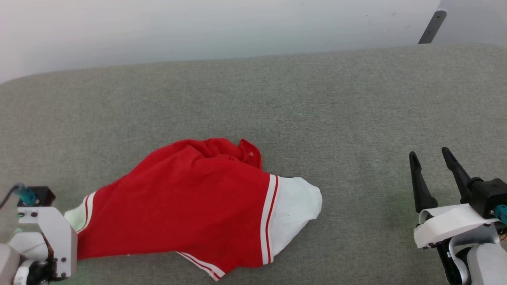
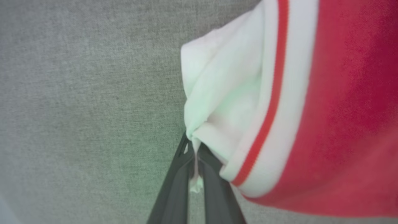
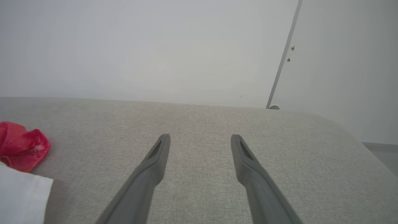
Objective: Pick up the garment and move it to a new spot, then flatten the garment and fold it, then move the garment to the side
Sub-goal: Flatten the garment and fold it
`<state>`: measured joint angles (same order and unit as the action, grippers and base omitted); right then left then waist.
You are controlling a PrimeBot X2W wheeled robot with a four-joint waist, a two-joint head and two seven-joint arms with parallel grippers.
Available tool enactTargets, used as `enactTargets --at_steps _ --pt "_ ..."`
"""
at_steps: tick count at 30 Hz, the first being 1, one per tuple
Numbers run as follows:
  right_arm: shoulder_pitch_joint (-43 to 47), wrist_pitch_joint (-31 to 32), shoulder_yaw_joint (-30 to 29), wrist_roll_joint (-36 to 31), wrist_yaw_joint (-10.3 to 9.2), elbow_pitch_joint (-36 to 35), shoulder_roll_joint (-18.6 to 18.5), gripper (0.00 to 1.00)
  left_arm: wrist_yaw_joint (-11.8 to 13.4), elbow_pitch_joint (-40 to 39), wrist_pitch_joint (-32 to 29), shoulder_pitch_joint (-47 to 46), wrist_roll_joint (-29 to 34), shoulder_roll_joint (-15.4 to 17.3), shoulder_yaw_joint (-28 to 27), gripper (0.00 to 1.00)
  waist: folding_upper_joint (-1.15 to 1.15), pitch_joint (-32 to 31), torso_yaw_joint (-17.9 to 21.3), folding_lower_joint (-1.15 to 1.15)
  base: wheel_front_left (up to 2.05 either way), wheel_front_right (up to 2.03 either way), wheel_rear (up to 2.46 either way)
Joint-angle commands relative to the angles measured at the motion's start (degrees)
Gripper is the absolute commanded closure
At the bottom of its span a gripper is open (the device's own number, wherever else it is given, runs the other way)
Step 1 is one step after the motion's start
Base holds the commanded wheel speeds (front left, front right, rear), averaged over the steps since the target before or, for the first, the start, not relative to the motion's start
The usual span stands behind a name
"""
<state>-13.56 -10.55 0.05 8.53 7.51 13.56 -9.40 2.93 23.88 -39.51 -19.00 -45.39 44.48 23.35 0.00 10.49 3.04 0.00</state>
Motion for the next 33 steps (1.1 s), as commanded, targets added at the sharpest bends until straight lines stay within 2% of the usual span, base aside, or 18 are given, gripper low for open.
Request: enactTargets --at_steps 1,2,3,13,19,25,33 --pt "-0.7 0.4 0.7 0.6 -0.04 -0.1 -0.6 0.00 -0.3 2.0 0.8 -0.9 -0.8 -1.8 -0.1 0.65 0.00 0.1 -0.1 0.00 0.00 0.00 0.00" --pt "-0.6 0.3 0.9 0.7 -0.04 -0.3 -0.8 0.00 -0.3 2.4 1.1 -1.4 -0.9 -2.0 -0.3 0.40 0.00 0.0 -0.4 0.00 0.00 0.00 0.00" --pt "-0.7 0.5 1.1 0.7 -0.04 -0.4 -0.9 0.00 -0.4 2.6 1.7 -2.0 -1.1 -2.1 -0.7 0.00 0.00 -0.1 -0.6 0.00 0.00 0.00 0.00" --pt "0.0 4.2 3.2 2.7 -0.04 -3.6 -2.9 0.00 -0.1 -1.2 3.9 -3.3 -1.0 -1.0 -2.1 0.00 0.00 -1.8 -4.8 0.00 0.00 0.00 0.00" --pt "-0.1 8.9 6.6 5.8 -0.04 -5.7 -4.2 0.00 0.2 -7.0 9.1 -2.7 -0.3 -2.0 -3.1 0.00 0.00 -3.3 -8.3 0.00 0.00 0.00 0.00" --pt "0.1 16.2 10.4 11.1 -0.04 -6.7 -5.3 0.00 1.2 -13.0 22.1 -0.8 2.3 -4.3 -5.4 0.00 0.00 -4.2 -11.8 0.00 0.00 0.00 0.00" --pt "1.3 31.4 13.1 16.2 -0.04 -7.6 -7.4 0.00 2.4 -15.8 40.5 3.0 6.6 -8.3 -7.3 0.00 0.00 -4.6 -15.6 0.00 0.00 0.00 0.00"
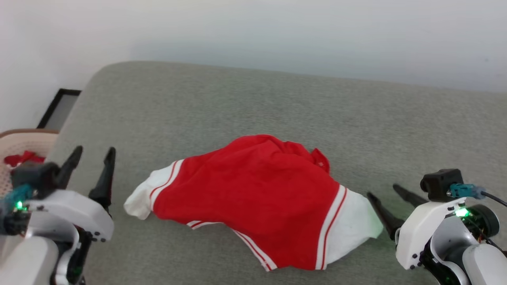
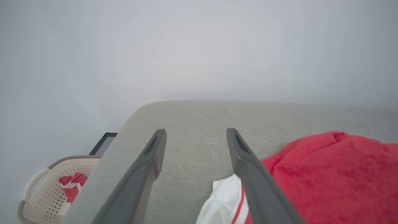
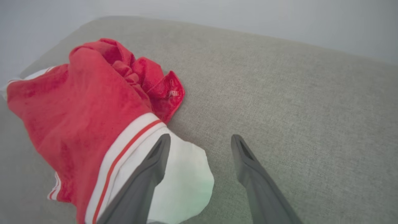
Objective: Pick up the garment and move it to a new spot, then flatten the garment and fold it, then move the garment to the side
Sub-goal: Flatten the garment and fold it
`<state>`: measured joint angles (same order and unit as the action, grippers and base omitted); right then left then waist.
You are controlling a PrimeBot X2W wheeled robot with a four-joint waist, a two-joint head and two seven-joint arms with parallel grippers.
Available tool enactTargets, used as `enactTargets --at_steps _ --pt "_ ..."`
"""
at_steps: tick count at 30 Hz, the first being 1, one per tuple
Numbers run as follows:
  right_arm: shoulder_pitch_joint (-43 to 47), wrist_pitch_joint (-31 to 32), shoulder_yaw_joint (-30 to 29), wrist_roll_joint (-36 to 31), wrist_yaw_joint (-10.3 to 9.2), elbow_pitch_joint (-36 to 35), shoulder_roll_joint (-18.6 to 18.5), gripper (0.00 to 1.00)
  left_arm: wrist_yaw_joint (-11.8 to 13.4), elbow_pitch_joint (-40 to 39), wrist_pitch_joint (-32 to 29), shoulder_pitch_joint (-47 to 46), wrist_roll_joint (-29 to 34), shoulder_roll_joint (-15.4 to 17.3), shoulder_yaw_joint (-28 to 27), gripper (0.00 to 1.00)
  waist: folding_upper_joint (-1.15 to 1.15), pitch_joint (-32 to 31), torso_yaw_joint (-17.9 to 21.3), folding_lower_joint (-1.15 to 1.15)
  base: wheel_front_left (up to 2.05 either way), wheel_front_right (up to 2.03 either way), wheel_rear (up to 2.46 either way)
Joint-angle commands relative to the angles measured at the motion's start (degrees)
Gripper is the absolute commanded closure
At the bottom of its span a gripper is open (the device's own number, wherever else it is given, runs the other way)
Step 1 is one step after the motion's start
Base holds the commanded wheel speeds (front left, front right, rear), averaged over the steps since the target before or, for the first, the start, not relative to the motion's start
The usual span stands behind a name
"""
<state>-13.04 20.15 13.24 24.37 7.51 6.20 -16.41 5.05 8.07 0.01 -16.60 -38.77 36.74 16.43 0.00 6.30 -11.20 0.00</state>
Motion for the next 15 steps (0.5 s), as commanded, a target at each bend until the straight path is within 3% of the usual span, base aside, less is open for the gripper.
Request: enactTargets --at_steps 1,7,11,15 --pt "1.0 2.6 -0.2 0.9 -0.04 -0.5 -0.4 0.00 0.6 0.1 3.3 1.1 0.4 -1.3 -0.7 0.00 0.00 -0.4 -1.7 0.00 0.00 0.00 0.00" --pt "2.6 14.0 -1.7 2.0 -0.04 -2.1 0.1 0.00 1.8 1.5 13.3 3.7 1.4 -5.1 -3.0 0.00 0.00 0.1 -3.1 0.00 0.00 0.00 0.00" --pt "3.8 20.5 -2.8 0.2 -0.04 -2.5 0.8 0.00 1.9 1.8 15.1 5.3 3.4 -8.5 -6.1 0.00 0.00 0.9 -4.2 0.00 0.00 0.00 0.00" --pt "3.4 22.7 -2.8 -2.2 -0.04 -0.6 1.7 0.00 0.8 -0.7 15.2 7.0 7.6 -12.3 -11.2 0.00 0.00 1.5 -4.9 0.00 0.00 0.00 0.00"
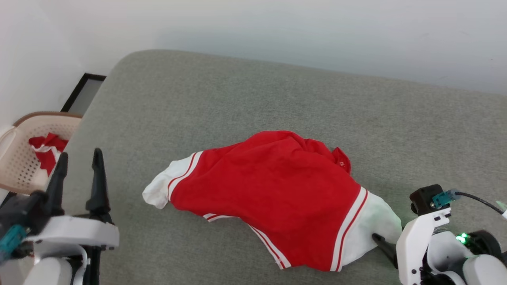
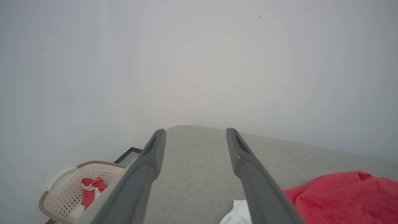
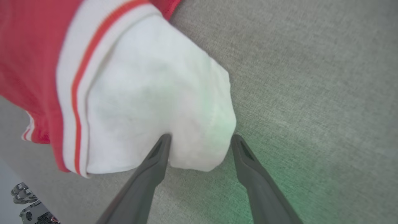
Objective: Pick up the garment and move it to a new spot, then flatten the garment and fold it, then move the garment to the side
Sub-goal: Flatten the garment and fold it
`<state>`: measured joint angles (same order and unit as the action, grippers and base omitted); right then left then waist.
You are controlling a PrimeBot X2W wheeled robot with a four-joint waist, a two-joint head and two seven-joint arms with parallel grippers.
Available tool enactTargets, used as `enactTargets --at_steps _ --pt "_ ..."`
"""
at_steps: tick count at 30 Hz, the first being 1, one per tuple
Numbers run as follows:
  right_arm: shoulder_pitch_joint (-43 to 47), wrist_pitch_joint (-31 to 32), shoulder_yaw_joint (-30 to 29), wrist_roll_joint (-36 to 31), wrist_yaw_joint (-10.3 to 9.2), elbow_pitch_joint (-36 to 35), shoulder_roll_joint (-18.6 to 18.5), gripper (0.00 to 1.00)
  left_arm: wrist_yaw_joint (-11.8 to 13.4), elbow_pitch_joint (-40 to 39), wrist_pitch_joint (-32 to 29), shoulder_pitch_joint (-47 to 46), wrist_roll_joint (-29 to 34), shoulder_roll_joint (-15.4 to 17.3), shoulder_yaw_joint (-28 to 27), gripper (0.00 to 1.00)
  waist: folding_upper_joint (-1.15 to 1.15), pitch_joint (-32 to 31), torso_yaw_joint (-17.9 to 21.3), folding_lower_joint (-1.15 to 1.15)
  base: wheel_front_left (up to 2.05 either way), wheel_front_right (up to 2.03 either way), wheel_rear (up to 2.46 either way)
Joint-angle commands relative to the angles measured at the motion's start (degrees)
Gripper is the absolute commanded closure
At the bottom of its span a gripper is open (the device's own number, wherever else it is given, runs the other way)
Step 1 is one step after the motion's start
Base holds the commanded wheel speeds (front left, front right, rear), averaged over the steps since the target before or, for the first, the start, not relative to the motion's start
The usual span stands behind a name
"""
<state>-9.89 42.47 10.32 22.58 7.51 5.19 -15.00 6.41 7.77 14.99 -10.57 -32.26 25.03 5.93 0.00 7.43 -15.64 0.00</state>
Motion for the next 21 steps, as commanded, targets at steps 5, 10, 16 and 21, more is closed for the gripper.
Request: enactTargets --at_steps 5,10,16,21 --pt "-0.9 1.5 1.4 -0.7 -0.03 5.2 1.7 0.00 -3.8 -1.4 0.1 2.7 5.1 -5.6 -6.3 0.00 0.00 0.8 -1.2 0.00 0.00 0.00 0.00" --pt "-2.7 0.5 3.0 -0.4 -0.02 8.3 0.6 1.00 -7.4 -1.2 0.1 3.6 8.6 -9.6 -10.8 0.00 0.00 0.6 -1.9 0.00 0.00 0.00 0.00" --pt "-4.1 1.4 4.2 1.8 -0.02 8.0 -1.5 1.00 -10.7 -0.9 0.1 4.7 12.1 -13.0 -15.5 0.00 0.00 -1.3 -2.3 0.00 0.00 0.00 0.00" --pt "-4.6 2.7 4.6 3.7 -0.02 5.9 -3.9 1.00 -12.7 -0.8 0.1 5.8 13.5 -15.2 -17.7 0.00 0.00 -3.4 -2.3 0.00 0.00 0.00 0.00"
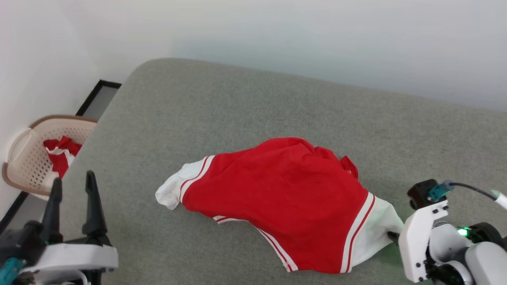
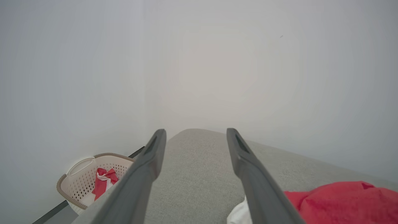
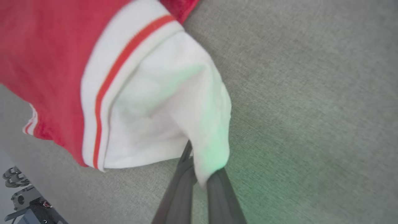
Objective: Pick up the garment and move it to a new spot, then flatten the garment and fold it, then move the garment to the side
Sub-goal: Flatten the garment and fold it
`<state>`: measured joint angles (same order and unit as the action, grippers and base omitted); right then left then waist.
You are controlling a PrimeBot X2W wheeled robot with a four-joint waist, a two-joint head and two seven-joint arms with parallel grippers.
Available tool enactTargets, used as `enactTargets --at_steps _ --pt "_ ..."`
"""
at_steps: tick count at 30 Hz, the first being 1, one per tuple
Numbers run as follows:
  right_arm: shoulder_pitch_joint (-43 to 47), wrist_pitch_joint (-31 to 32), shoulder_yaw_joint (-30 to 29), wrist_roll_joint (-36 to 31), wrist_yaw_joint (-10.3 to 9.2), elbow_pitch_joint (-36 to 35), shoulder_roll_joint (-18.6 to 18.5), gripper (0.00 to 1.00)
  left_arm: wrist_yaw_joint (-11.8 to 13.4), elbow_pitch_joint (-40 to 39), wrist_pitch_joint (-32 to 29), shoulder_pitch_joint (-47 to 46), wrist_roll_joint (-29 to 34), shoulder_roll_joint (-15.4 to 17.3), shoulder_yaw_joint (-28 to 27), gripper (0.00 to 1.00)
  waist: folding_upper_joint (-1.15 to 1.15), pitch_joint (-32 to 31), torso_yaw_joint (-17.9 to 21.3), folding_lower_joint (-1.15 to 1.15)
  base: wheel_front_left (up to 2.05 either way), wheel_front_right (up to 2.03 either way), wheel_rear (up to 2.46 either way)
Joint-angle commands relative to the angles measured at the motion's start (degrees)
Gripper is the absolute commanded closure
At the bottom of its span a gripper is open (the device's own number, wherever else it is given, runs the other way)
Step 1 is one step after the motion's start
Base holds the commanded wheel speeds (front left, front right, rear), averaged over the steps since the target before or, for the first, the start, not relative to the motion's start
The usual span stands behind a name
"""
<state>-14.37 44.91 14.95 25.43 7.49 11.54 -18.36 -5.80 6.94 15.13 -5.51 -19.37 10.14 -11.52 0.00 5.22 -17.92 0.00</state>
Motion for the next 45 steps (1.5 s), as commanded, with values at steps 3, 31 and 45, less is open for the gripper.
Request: enactTargets --at_steps 3,31,45 --pt "-0.5 0.5 -0.6 1.4 0.00 -1.3 -2.1 1.00 -1.3 -0.1 0.0 1.6 0.9 -0.9 -0.5 0.00 0.00 -2.5 0.1 0.00 0.00 0.00 0.00" --pt "-5.0 -3.6 -9.4 3.3 -0.02 15.4 -15.8 1.00 -1.7 0.1 0.0 2.6 -2.9 1.2 8.2 0.00 0.00 -5.4 3.5 0.00 0.00 0.00 0.00" --pt "-9.3 -11.5 -9.0 1.0 -0.02 29.0 -11.7 0.00 -1.7 1.2 0.0 0.5 -3.7 2.3 9.8 0.00 0.00 -4.1 4.7 0.00 0.00 0.00 0.00"
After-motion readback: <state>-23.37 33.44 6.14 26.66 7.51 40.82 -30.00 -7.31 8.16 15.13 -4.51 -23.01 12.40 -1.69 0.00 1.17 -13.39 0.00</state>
